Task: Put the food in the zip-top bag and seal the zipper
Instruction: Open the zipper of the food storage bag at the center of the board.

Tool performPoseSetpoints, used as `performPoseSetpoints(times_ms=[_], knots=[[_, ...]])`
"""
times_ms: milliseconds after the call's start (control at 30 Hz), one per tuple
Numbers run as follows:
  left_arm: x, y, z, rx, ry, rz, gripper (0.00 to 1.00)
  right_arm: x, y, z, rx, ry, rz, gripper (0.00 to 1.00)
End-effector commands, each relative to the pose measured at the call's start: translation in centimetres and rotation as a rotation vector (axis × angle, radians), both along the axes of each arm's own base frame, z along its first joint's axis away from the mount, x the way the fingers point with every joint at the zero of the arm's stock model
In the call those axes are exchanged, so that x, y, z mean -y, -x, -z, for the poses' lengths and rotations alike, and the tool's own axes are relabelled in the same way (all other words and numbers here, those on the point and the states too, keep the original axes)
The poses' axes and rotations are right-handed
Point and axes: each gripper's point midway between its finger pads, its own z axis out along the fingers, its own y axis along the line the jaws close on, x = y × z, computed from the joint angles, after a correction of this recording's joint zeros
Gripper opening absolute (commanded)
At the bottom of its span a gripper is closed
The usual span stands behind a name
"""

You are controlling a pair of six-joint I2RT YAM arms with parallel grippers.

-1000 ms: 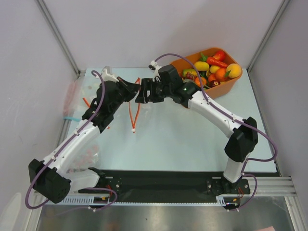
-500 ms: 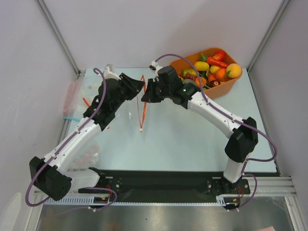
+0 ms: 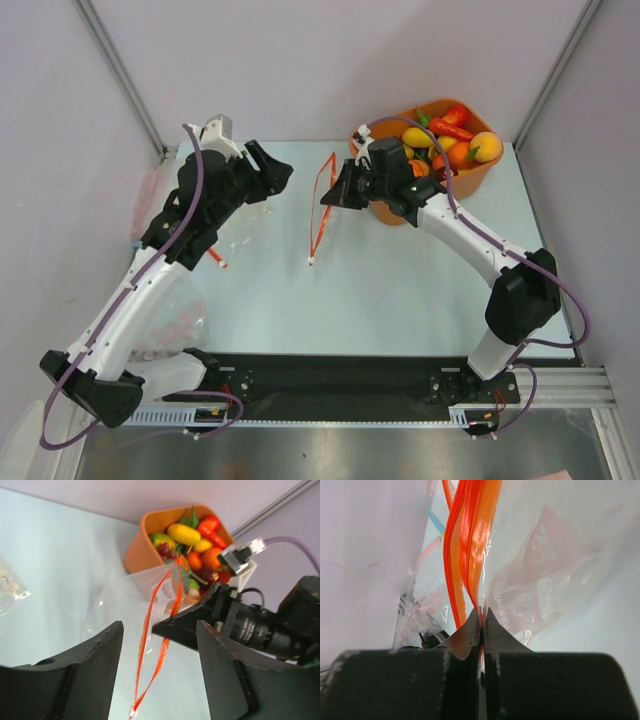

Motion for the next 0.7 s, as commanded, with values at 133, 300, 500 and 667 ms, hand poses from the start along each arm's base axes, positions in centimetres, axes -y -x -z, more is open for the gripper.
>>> performPoseSetpoints(times_ms=[133,300,500,667], knots=[[2.9,0.8,4.1,-0.121,-0.121,0.199,0.75,-0.4,0.6,-3.4,0.069,-0.098,-0.038,0.00],[4.4,0.2,6.2,-0.175,-0.126,0.259,0.80,-0.4,0.5,-3.4,0.066,-0.102,-0.034,0.00],[5.4,-0.5,8.7,-0.247,-0.172,0.299,0.74,-0.4,0.2,-3.8,0.077,-0.108,-0.035,0.00],[5.9,-0.7,11.6,-0.306,-0.198,0.323,0.69,-0.4,0.0,-3.6,0.070,-0.110,-0.034,0.00]])
